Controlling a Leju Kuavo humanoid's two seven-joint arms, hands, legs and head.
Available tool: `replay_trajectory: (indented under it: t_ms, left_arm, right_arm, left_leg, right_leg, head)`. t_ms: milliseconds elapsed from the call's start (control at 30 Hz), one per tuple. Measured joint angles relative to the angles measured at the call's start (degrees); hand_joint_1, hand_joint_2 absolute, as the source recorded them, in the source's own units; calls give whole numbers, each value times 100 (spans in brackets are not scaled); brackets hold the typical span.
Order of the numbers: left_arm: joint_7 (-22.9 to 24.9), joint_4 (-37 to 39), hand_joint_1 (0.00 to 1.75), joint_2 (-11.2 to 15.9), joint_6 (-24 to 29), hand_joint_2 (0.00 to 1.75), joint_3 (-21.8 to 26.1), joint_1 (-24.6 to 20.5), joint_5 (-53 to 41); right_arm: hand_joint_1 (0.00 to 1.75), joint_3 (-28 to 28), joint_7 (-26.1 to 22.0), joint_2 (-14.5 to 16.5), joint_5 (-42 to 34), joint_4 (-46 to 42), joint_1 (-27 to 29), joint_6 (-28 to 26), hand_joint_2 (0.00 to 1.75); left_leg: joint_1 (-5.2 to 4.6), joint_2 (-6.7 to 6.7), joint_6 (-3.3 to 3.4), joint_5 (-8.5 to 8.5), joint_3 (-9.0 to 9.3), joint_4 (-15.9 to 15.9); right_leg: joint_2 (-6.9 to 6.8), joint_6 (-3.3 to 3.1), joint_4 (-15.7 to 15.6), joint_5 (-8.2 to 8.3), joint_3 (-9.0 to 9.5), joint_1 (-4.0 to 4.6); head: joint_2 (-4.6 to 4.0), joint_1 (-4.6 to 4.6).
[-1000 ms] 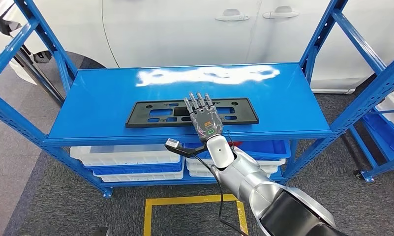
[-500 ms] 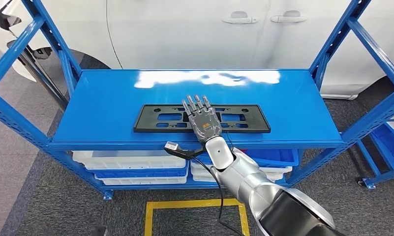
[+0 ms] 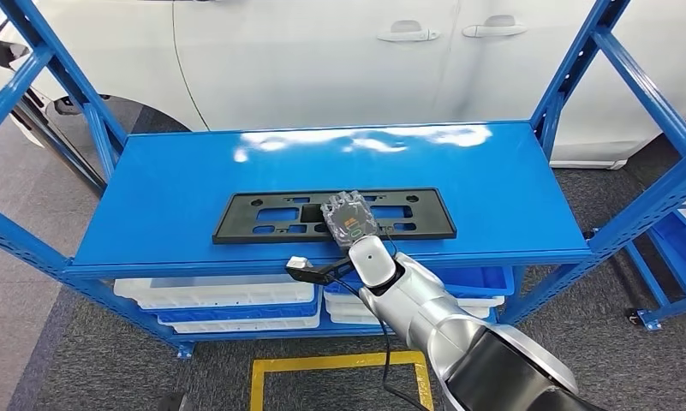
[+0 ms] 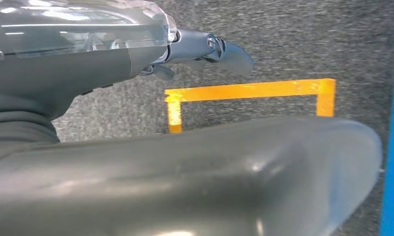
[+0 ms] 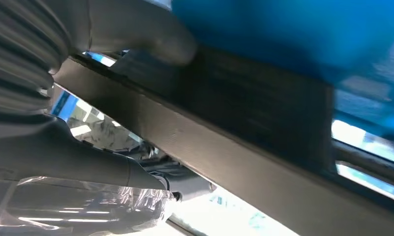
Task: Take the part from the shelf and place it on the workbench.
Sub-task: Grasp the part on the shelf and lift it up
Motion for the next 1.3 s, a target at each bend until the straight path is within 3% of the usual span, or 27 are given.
replay_trajectory:
  t_ms: [33, 100, 167, 233, 267, 333, 367, 400, 433, 500, 567, 600, 733, 800, 867, 900, 933, 967, 1033, 1100, 1167, 1233, 1300]
  left_arm:
    - [-13, 1, 0, 1, 0, 0, 12, -3, 1]
    - [-30, 1, 0, 2, -2, 0, 37, -12, 0]
    - [-40, 0, 0, 1, -6, 0, 64, -9, 0]
    - [-46, 1, 0, -1, -14, 0, 84, -5, 1]
    - [-48, 0, 0, -2, -17, 0, 89, -9, 1]
    - [-51, 0, 0, 0, -21, 0, 95, -14, 1]
    - [-54, 1, 0, 0, -21, 0, 97, -11, 1]
    - [-60, 2, 0, 0, -22, 0, 99, -7, 1]
    - [-76, 1, 0, -1, -22, 0, 103, -3, 1]
    - [-154, 0, 0, -3, -27, 87, 116, 0, -2]
    - [-302, -1, 0, -3, -35, 175, 128, 1, -38]
    - [-380, 0, 0, -2, -43, 175, 131, 6, -67]
    - [-568, 1, 0, 1, -141, 175, 140, 28, -136]
    - [-592, 1, 0, -3, -154, 175, 153, 28, -159]
    - [-571, 2, 0, -8, -124, 175, 179, 34, -182]
    - [-550, 2, 0, -8, -105, 175, 199, 41, -187]
    - [-531, 2, 0, -7, -90, 175, 222, 47, -187]
    - [-521, 2, 0, -7, -79, 175, 247, 52, -182]
    - [-531, 2, 0, -5, -69, 175, 313, 53, -166]
    - [-581, 1, 0, -4, -97, 175, 390, 49, -136]
    - [-718, 0, 0, -4, -134, 175, 488, 57, -37]
    - [-926, 1, 0, -5, -115, 175, 632, 73, 104]
    - [-1061, 0, 0, -5, -65, 175, 778, 71, 186]
  right_arm:
    - [175, 0, -7, 10, -2, 0, -4, 10, 175]
    - [175, -1, -25, 24, -2, 0, -13, 11, 175]
    - [175, -2, -40, 29, -3, 0, -23, 11, 175]
    - [175, -3, -43, 33, -4, 0, -38, 10, 175]
    - [175, -3, -45, 34, -4, 0, -45, 10, 175]
    - [175, -4, -52, 32, -7, 4, -40, 10, 175]
    - [175, -5, -56, 31, -13, 8, -29, 10, 175]
    - [175, -7, -57, 29, -22, 11, -20, 8, 175]
    - [175, -10, -57, 28, -36, 13, -16, 3, 175]
    - [175, -34, -57, 27, -73, 13, -24, -18, 175]
    - [175, -87, -55, 27, -111, 13, -33, -74, 175]
    - [175, -121, -55, 26, -129, 13, -34, -116, 175]
    - [175, -298, -104, 15, -211, -1, -46, -351, 175]
    - [175, -408, -170, 19, -250, -24, -71, -516, 175]
    - [175, -523, -257, 23, -309, -50, -88, -720, 175]
    - [175, -584, -312, 26, -353, -68, -89, -823, 175]
    - [175, -655, -391, 33, -427, -91, -90, -943, 175]
    - [175, -741, -510, 43, -545, -128, -93, -1079, 175]
    - [175, -987, -916, 75, -958, -257, -119, -1399, 175]
    - [175, -1310, -1464, 109, -1520, -443, -179, -1665, 175]
    - [175, -1708, -2422, 124, -2533, -878, -127, -1580, 175]
    - [175, -2166, -3847, 109, -4336, -1883, 213, -1010, 175]
    - [175, -2503, -4945, 64, -6380, -3187, 648, -445, 175]
  left_leg:
    - [-12, 0, 25, 173, 173, -387]
    - [-37, -2, 92, 284, 356, -796]
    - [-43, -6, 160, 269, 366, -827]
    - [-20, -2, 226, 285, 377, -862]
    - [-7, 2, 256, 292, 386, -882]
    - [-14, 9, 291, 286, 386, -886]
    - [-19, 10, 298, 281, 387, -883]
    - [-23, 8, 301, 275, 388, -877]
    - [-23, 4, 299, 267, 393, -868]
    - [-23, -6, 281, 238, 413, -843]
    - [-42, -14, 242, 207, 415, -814]
    - [-48, -16, 218, 199, 408, -806]
    - [-30, -9, 96, 126, 366, -725]
    - [-12, -3, 40, -146, 146, -242]
    - [-2, -2, -6, -487, -256, 570]
    - [1, -2, -20, -562, -419, 870]
    - [2, -2, -26, -517, -480, 947]
    - [3, -1, -24, -363, -424, 791]
    - [7, 2, -1, 74, -53, -19]
    - [-9, -4, 55, 273, 237, -639]
    - [-29, -17, 122, 257, 285, -750]
    - [-4, -21, 187, 273, 290, -773]
    - [12, -28, 254, 290, 295, -812]
  right_leg:
    - [3, 20, 8, -24, 22, 10]
    - [7, 71, 22, -46, 26, 30]
    - [8, 127, 22, -48, 11, 40]
    - [1, 182, 146, -152, -41, 37]
    - [-2, 203, 368, -285, -142, 34]
    - [-8, 232, 1144, -647, -517, 13]
    - [-9, 243, 1521, -772, -711, 3]
    - [-10, 250, 1732, -797, -833, -5]
    - [-11, 252, 1701, -701, -837, -11]
    - [-15, 233, 1016, -277, -536, -20]
    - [-16, 197, 299, -11, -206, -6]
    - [-13, 178, 139, 18, -138, 4]
    - [0, 63, 55, 25, -113, 3]
    - [-8, 10, 23, 33, -85, -16]
    - [-10, -13, 24, 23, -79, -9]
    - [-10, -17, 26, 18, -74, -5]
    - [-9, -17, 31, 10, -66, -3]
    - [-6, -12, 37, -1, -55, -4]
    - [4, 14, 60, -38, -29, -3]
    - [16, 61, 92, -68, -35, 17]
    - [20, 120, 93, -71, -45, 33]
    - [14, 180, 123, -128, -58, 36]
    - [6, 219, 503, -391, -223, 33]
  head:
    - [0, 0]
    - [0, -1]
    - [0, -1]
    - [0, 0]
    - [0, 0]
    - [0, 0]
    - [0, 0]
    - [0, 0]
    - [0, 0]
    - [0, 0]
    - [0, 0]
    - [0, 0]
    - [0, 0]
    - [0, 0]
    - [0, 0]
    - [0, 0]
    - [0, 0]
    - [0, 0]
    - [0, 0]
    - [0, 0]
    - [0, 0]
    - [0, 1]
    - [0, 1]
